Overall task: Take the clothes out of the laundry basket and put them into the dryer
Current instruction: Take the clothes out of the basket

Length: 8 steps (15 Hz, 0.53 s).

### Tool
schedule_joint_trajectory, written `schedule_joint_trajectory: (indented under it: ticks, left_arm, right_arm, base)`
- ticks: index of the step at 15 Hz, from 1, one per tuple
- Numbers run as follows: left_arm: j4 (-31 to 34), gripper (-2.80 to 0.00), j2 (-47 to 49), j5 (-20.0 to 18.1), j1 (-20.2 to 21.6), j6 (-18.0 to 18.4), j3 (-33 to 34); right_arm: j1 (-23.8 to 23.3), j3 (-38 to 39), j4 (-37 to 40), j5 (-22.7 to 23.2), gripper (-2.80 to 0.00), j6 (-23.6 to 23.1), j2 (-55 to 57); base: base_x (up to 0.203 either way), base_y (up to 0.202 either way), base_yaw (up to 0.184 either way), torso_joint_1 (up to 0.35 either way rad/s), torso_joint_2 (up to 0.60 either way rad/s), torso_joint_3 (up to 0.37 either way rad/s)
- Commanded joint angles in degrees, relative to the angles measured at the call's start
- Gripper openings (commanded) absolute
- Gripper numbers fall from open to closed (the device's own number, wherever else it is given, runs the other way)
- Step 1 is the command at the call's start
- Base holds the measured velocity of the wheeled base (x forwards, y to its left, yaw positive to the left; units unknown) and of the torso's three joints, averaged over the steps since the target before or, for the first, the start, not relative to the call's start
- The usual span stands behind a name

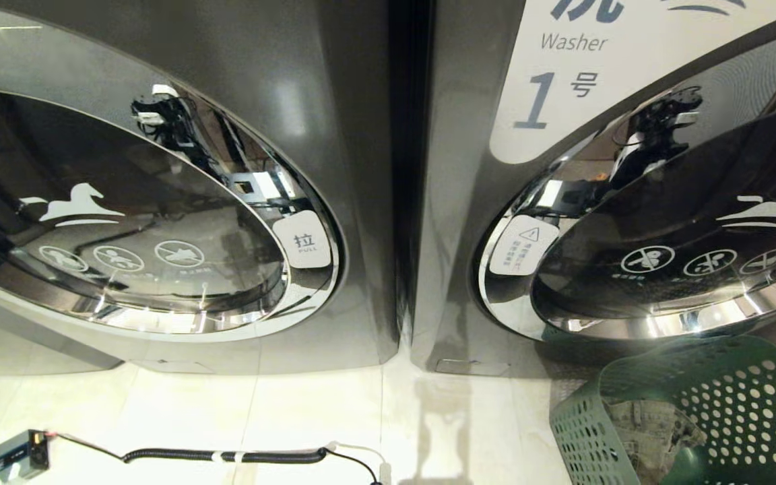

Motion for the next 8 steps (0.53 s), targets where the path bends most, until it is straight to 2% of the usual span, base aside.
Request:
schedule_joint_trajectory:
  ticks: [1, 8]
  left_arm:
    - [0.0, -2.80, -0.1, -0.2, 0.0, 0.4, 0.0]
    - [0.0, -2.80, -0.1, -0.2, 0.0, 0.5, 0.1]
  right_arm:
    - [0.1, 0.0, 0.0, 0.1, -2.80, -0.1, 0.0]
    - [0.1, 0.1, -0.3, -0.3, -2.80, 0.8, 0.0]
  base:
    - [0.000, 0.000, 0.000, 0.002, 0.00, -0.217]
    - [0.000, 0.000, 0.000, 0.001, 0.00, -0.174]
